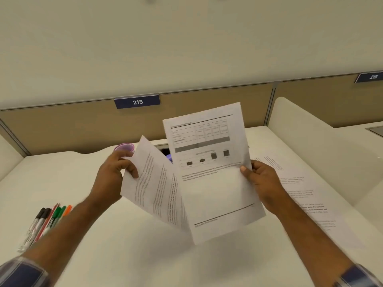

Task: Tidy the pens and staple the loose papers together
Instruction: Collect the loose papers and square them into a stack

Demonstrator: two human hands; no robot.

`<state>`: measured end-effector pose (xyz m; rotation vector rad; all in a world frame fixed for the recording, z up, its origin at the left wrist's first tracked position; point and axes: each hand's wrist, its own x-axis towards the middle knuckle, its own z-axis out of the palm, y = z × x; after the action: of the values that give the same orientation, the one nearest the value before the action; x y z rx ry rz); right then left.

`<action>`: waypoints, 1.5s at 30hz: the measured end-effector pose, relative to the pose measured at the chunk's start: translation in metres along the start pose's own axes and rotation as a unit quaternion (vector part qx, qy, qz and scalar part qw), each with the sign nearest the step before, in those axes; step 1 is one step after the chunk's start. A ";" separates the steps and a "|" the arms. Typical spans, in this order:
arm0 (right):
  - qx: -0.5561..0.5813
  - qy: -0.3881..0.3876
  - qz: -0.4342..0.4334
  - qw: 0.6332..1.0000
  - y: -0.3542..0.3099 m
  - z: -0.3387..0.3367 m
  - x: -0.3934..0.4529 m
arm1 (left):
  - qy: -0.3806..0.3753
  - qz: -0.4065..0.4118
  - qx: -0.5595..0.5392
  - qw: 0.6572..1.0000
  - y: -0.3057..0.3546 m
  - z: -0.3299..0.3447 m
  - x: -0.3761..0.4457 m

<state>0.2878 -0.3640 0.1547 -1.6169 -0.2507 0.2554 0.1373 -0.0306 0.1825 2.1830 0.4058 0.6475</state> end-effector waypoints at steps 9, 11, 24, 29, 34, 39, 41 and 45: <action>-0.049 -0.114 0.047 0.991 -0.011 0.039 0.015 | -0.183 0.003 -0.101 0.978 0.025 -0.011 0.007; -0.047 -0.131 0.049 0.989 -0.010 0.042 0.016 | -0.228 -0.021 -0.160 0.960 0.030 -0.019 0.006; -0.148 -0.144 -0.007 0.978 -0.003 0.060 0.005 | -0.332 -0.040 -0.105 0.936 0.051 -0.024 0.000; -0.150 -0.112 -0.008 0.982 0.011 0.059 0.000 | -0.261 -0.019 0.015 0.965 0.051 -0.015 0.003; -0.123 -0.065 -0.020 0.990 0.019 0.059 -0.006 | -0.155 -0.015 -0.039 0.987 0.042 -0.003 0.005; -0.065 -0.005 -0.012 0.998 0.019 0.053 -0.009 | 0.121 -0.082 -0.107 0.983 0.001 0.032 -0.018; -0.032 0.008 -0.001 0.999 0.022 0.049 -0.010 | 0.082 -0.186 -0.165 0.965 -0.012 0.055 -0.036; 0.028 0.011 0.038 0.999 0.030 0.044 -0.013 | -0.138 -0.283 -0.303 0.900 -0.027 0.089 -0.063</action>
<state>0.2623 -0.3285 0.1222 -1.5752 -0.1641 0.3012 0.1348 -0.0985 0.0938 1.4269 0.5659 0.1028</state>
